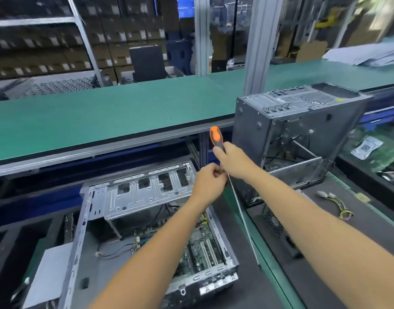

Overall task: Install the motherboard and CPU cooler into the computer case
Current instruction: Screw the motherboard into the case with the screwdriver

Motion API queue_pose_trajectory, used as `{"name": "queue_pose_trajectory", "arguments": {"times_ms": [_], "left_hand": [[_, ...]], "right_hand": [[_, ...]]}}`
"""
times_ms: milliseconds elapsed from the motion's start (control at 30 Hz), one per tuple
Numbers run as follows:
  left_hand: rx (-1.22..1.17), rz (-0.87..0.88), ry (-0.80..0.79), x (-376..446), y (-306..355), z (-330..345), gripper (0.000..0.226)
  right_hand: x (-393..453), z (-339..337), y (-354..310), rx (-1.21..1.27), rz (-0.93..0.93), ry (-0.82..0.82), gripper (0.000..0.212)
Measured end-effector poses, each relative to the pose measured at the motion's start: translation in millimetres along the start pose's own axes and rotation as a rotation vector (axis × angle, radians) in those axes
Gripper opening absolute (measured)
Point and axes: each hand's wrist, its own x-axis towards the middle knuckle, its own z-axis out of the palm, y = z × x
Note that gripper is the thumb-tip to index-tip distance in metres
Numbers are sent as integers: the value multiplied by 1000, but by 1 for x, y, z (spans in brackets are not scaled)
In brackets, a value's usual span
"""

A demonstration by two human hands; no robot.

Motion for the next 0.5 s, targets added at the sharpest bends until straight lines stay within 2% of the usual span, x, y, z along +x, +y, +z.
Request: {"name": "queue_pose_trajectory", "arguments": {"times_ms": [133,300,400,500], "left_hand": [[283,-25,23,8,-18,29,12],[919,89,124,11,-36,47,16],[1151,122,7,18,-44,53,21],[1268,144,-112,23,-51,59,24]], "right_hand": [[-1,13,45,-13,95,-60,30],[1,45,85,-2,172,-123,30],[5,62,102,-30,223,-197,34],[9,73,114,-66,243,-312,28]]}}
